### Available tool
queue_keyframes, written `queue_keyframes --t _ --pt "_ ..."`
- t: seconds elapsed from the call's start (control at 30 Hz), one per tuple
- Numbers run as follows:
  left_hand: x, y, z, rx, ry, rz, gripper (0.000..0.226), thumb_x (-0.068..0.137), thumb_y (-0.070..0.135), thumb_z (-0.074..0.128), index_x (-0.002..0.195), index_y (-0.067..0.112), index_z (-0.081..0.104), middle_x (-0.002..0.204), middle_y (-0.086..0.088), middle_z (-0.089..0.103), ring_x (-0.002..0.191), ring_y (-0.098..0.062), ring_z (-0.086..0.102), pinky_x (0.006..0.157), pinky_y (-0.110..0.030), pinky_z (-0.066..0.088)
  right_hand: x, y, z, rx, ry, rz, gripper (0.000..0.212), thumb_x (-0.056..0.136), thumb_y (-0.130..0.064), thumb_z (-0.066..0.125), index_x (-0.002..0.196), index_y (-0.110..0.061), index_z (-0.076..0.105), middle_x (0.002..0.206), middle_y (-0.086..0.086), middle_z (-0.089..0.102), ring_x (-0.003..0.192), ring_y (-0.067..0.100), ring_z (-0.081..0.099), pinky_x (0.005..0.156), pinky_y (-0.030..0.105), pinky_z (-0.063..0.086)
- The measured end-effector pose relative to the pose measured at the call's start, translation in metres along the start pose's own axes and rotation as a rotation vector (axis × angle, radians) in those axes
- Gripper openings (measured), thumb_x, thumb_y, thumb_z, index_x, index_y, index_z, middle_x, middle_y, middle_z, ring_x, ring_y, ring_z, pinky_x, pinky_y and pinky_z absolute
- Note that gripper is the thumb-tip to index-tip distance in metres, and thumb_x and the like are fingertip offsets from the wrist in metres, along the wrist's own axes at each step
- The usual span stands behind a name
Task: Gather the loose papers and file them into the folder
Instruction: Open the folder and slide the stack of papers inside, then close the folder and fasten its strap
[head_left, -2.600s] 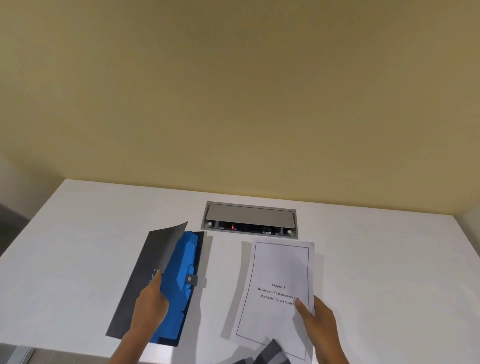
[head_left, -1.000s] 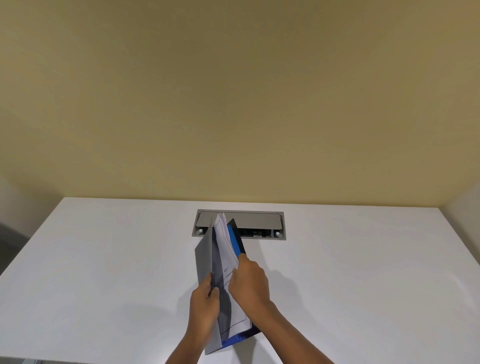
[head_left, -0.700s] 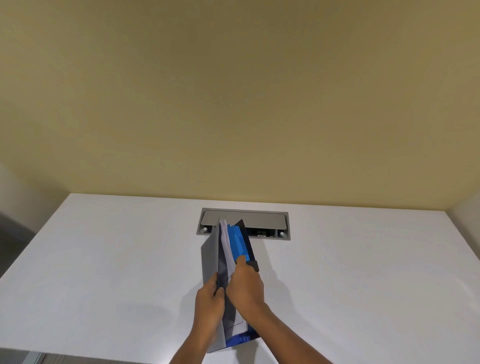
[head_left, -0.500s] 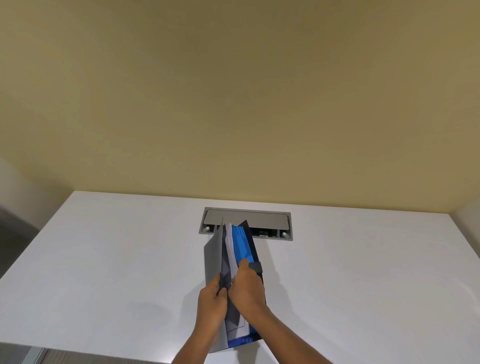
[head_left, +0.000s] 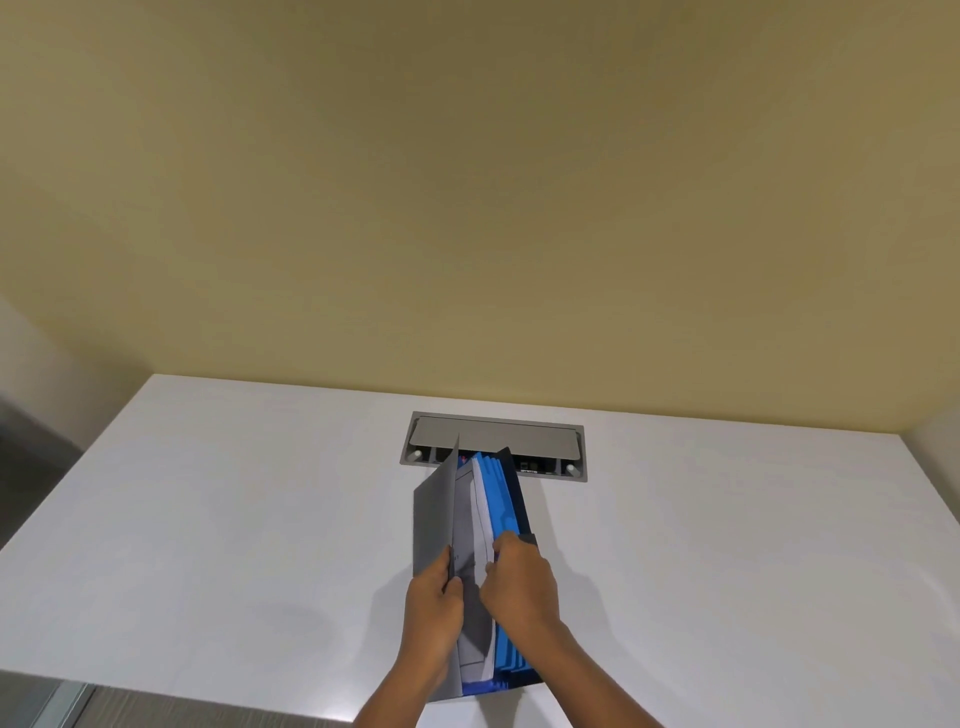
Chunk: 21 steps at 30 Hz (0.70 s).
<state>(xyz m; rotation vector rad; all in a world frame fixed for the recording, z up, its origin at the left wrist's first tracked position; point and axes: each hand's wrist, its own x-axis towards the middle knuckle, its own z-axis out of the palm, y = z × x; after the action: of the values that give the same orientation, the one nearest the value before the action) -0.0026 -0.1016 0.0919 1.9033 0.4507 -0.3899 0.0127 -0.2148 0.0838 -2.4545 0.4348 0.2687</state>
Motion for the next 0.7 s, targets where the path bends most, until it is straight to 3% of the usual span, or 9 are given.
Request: queue_keyframes --t 0.27,0.43,0.53,0.6,0.7 --pt "0.000 0.000 0.008 0.015 -0.009 0.047 0.045 0.106 0.014 0.053 0.150 0.018 0.051 0.144 -0.003 0.062 0.116 -0.019 0.062 0.109 -0.042 0.052 0.001 0.022 0.004 0.016 -0.011 -0.014 0.030 0.095 -0.014 0.073 0.123 -0.021 0.067 0.108 -0.001 0.074 0.088 0.009 0.068 0.082 0.018 0.056" --pt "0.002 -0.001 0.022 0.105 -0.011 0.083 0.035 0.105 0.019 0.054 0.139 0.024 0.058 0.141 0.000 0.065 0.102 -0.015 0.063 0.103 -0.041 0.057 0.004 0.038 -0.001 0.066 0.026 0.022 0.012 0.094 -0.024 0.075 0.103 -0.026 0.067 0.087 -0.013 0.066 0.067 0.006 0.062 0.064 0.004 0.043" --pt "0.007 -0.003 0.037 0.185 -0.033 0.086 0.038 0.105 0.016 0.055 0.143 0.019 0.058 0.142 -0.002 0.066 0.104 -0.015 0.067 0.104 -0.036 0.055 0.007 0.053 -0.002 0.098 0.035 0.033 0.004 0.097 -0.019 0.072 0.099 -0.021 0.070 0.090 -0.009 0.072 0.072 0.008 0.066 0.067 0.003 0.045" --pt "0.010 -0.004 0.050 0.256 -0.050 0.069 0.039 0.105 0.015 0.055 0.143 0.015 0.057 0.135 -0.004 0.069 0.106 -0.018 0.071 0.104 -0.033 0.056 0.009 0.063 -0.004 0.126 0.047 0.057 0.005 0.097 -0.016 0.071 0.093 -0.019 0.072 0.090 -0.005 0.075 0.075 0.009 0.069 0.071 0.007 0.050" --pt "0.013 -0.007 0.071 0.370 -0.111 0.070 0.032 0.103 0.016 0.059 0.135 0.011 0.061 0.116 -0.005 0.074 0.097 -0.020 0.073 0.102 -0.031 0.058 0.009 0.079 -0.005 0.149 0.051 0.127 0.007 0.096 -0.017 0.072 0.089 -0.019 0.074 0.084 -0.006 0.074 0.070 0.008 0.067 0.065 0.006 0.047"
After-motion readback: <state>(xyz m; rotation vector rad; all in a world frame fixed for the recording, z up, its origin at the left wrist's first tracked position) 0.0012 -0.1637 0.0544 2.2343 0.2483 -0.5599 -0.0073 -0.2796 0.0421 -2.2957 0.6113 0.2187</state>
